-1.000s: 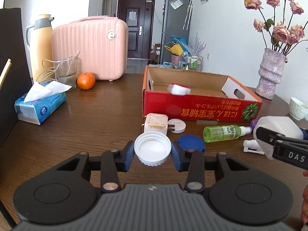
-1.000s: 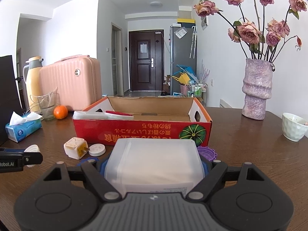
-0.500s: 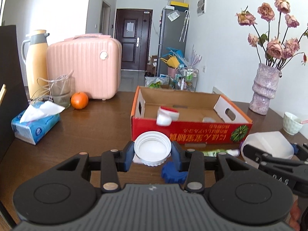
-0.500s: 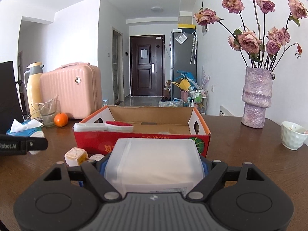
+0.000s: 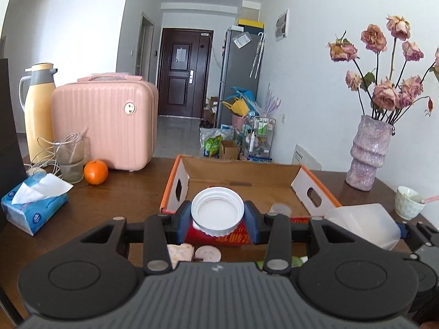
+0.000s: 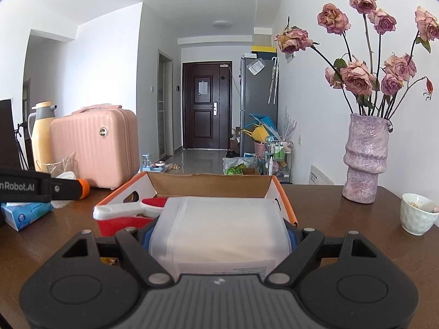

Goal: Organize rigid objects
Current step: 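Carry the white cap over the red box while the right tool carries the clear plastic box, then lower into the red box and open both tools to drop the cap and plastic box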

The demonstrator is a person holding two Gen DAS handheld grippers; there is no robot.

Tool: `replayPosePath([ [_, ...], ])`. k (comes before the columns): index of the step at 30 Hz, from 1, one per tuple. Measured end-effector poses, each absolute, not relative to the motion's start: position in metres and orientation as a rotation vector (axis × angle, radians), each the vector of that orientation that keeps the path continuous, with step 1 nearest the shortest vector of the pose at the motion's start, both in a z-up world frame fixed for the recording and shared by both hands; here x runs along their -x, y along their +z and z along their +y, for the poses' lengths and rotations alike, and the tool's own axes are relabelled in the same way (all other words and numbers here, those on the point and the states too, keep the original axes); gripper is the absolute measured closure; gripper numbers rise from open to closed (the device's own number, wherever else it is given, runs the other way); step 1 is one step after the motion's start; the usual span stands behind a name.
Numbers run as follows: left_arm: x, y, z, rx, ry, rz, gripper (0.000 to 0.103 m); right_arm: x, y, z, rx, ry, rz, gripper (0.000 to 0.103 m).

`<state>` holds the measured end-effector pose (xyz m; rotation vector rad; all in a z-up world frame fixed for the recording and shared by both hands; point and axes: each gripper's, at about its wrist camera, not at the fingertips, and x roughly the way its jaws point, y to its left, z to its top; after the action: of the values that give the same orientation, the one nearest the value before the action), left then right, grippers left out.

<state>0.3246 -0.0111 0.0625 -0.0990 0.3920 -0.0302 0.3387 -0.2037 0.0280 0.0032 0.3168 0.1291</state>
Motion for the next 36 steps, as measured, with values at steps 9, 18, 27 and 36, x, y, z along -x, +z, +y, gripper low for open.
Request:
replayPosePath([
  [9,-0.352,0.071,-0.023,0.105,-0.034,0.368,0.062,-0.368,0.034,-0.21,-0.02,0.118,0.305,0.021],
  [18,-0.388,0.069,-0.032,0.118,-0.036,0.371,0.062,-0.401,0.034,-0.215,-0.027,0.111,0.306,0.021],
  [27,-0.423,0.064,-0.039,0.121,-0.024,0.387,0.062,-0.432,0.032,-0.22,-0.026,0.103,0.321,0.021],
  [36,-0.457,0.057,-0.04,0.128,0.0,0.412,0.062,-0.466,0.03,-0.22,-0.015,0.093,0.338,0.021],
])
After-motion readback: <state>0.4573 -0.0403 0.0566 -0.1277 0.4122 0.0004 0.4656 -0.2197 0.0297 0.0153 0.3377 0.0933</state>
